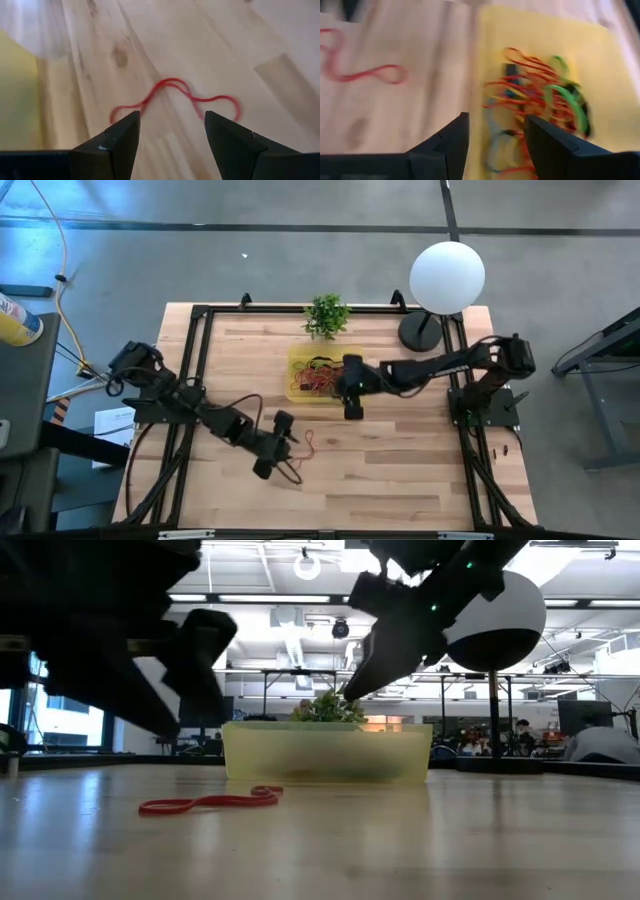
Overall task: Pick and place rubber bands into bin
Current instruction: Put the red rubber band into the yellow bin
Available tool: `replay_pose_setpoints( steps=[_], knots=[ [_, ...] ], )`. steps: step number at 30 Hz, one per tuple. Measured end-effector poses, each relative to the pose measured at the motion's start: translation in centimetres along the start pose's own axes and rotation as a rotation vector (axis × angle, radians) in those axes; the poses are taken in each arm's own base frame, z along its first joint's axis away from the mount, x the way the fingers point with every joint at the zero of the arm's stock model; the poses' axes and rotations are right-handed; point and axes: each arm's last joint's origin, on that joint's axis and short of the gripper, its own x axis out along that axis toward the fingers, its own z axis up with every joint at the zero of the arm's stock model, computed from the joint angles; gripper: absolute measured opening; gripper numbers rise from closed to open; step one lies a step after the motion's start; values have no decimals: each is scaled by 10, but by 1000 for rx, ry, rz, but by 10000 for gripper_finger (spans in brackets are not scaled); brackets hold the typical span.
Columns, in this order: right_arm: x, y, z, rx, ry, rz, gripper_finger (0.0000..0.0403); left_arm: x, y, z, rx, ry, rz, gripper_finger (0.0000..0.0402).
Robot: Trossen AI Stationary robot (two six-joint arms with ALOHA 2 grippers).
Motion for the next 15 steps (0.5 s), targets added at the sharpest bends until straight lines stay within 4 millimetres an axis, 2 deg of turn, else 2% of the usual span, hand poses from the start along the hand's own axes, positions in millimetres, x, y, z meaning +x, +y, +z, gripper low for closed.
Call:
replay_pose_setpoints(
  steps=[7, 15],
  knots=[
    [-8, 51, 8, -90, -61, 89, 177, 5, 29, 6, 165, 11, -13, 194],
    [-24, 105, 10, -115, -113, 178, 177, 9, 53, -3, 315, 8, -108, 162]
  ],
)
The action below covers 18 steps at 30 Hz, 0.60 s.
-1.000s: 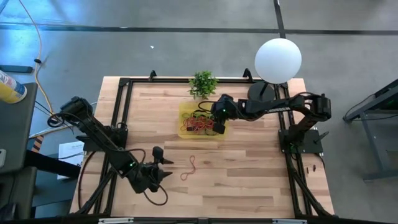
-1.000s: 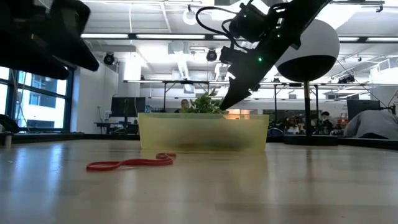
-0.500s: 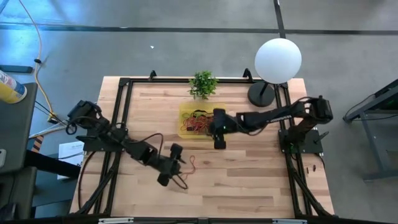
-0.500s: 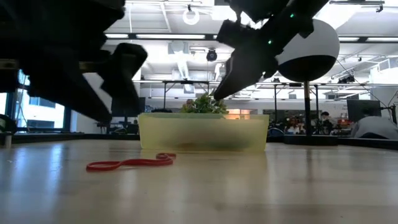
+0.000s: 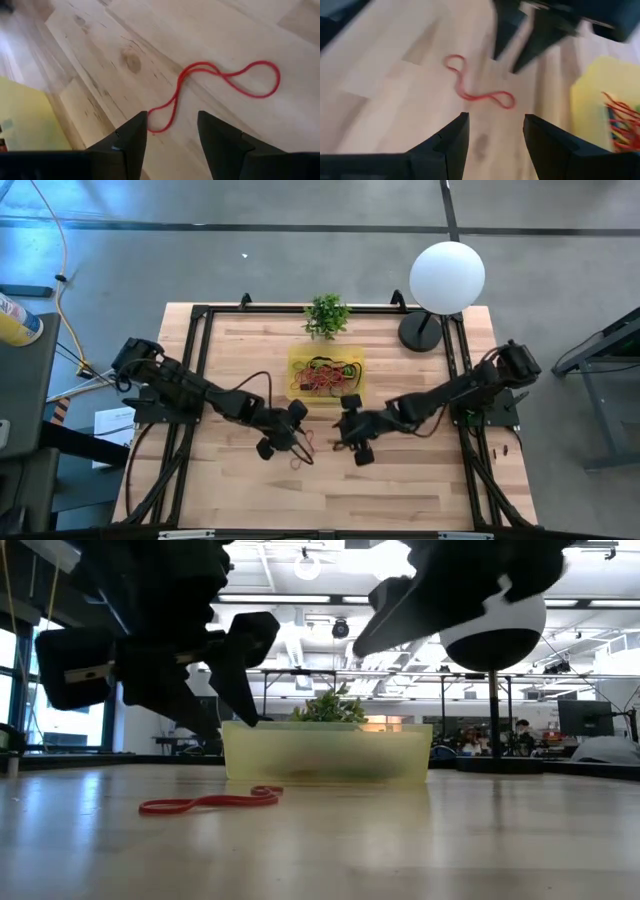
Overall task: Pick and place rubber bands into bin
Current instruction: Put the red rubber band into the yellow bin
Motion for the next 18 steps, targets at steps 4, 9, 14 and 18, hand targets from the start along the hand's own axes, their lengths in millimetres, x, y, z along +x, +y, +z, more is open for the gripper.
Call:
replay_pose_setpoints(
  steps=[4, 9, 14, 18],
  knots=[
    [-5, 25, 4, 7, -42, 28, 177, 0, 2, -1, 66, 1, -2, 160],
    [-12, 51, 9, -3, -107, 42, 177, 0, 2, 0, 115, -9, 5, 173],
    [-20, 73, 12, -20, -172, 11, 177, 10, 2, 1, 147, 17, 0, 190],
    [-27, 89, 12, -29, -202, -19, 177, 26, 6, 8, 186, 52, -24, 198]
  ],
)
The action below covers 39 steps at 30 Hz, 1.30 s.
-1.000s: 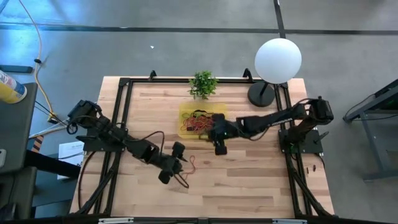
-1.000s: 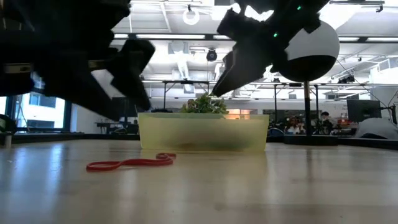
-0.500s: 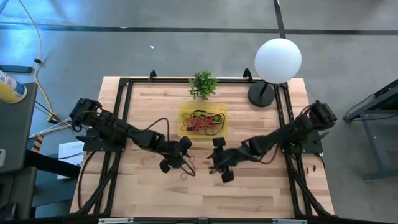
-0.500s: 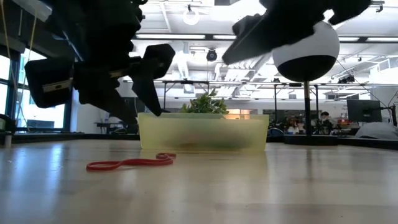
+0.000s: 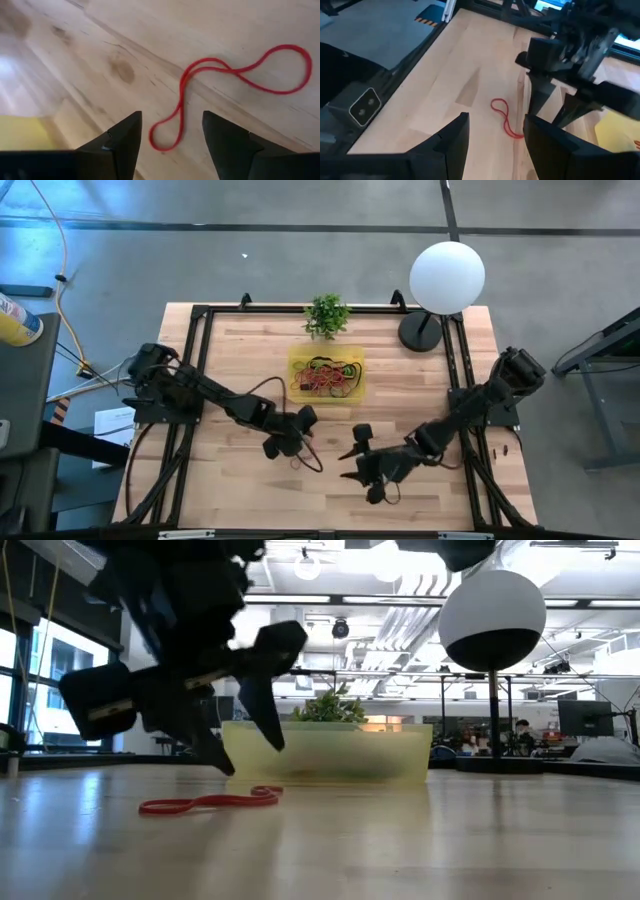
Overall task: Pick and place rubber bands into bin
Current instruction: Put the red rubber band into the yellow bin
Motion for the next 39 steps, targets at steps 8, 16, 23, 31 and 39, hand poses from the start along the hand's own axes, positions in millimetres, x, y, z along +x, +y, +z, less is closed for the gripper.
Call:
replay_pose_setpoints(
  steps=[8, 16, 23, 31, 39],
  knots=[
    [-12, 24, -2, 9, -17, -46, 177, 20, 11, 13, 66, 101, -119, 194],
    [-21, 39, -3, 0, -30, -62, 177, 34, 28, 32, 123, 193, -256, 190],
    [-27, 48, -5, 9, -28, -43, 177, 45, 46, 32, 107, 205, -409, 181],
    [-35, 60, -9, 1, -24, -74, 177, 54, 54, 24, 90, 207, -487, 148],
    [-39, 65, -11, 1, -29, -102, 177, 55, 54, 21, 85, 209, -493, 87]
  ],
)
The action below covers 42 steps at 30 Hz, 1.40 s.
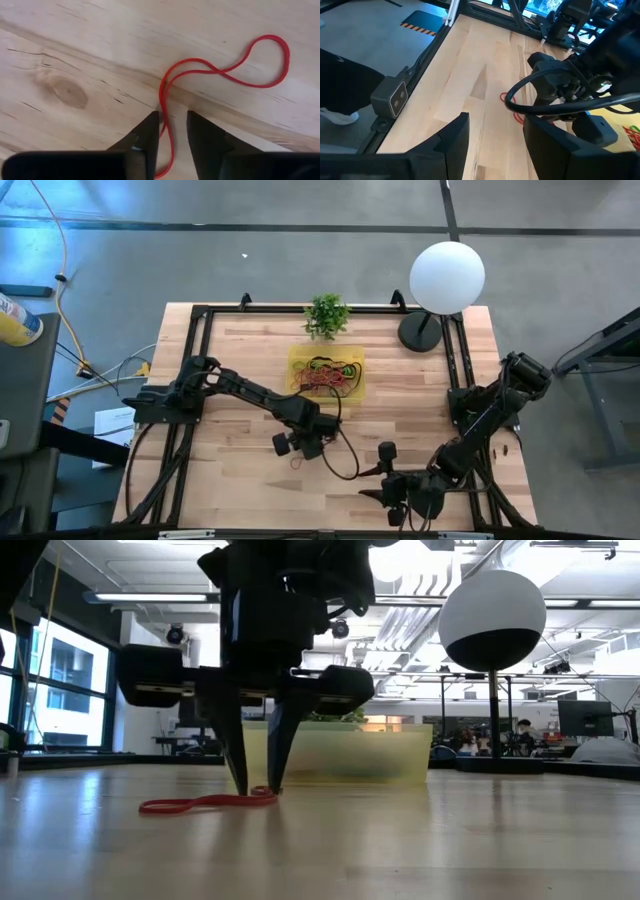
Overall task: Pick and place rubber bands into bin
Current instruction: Put the red rubber band into the yellow bin
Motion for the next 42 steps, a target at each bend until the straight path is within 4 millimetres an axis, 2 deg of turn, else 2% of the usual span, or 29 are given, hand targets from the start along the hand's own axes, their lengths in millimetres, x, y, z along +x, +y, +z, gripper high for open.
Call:
replay_pose_setpoints(
  steps=[10, 17, 24, 33, 42],
  knots=[
    [0, 0, 0, 5, 1, -1, 177, 0, 4, -3, -1, -12, 18, 7],
    [0, 0, 0, 20, 2, 2, 177, 0, 5, -2, 22, 11, 40, 3],
    [0, 0, 0, 18, 3, -2, 177, -10, 3, -2, 20, 25, 64, 1],
    [1, -1, 0, 18, 2, -19, 177, -40, -3, -5, -6, 105, 136, 0],
    [1, -2, -2, 6, 11, -36, 177, -83, -8, -3, -3, 57, 239, 0]
  ],
)
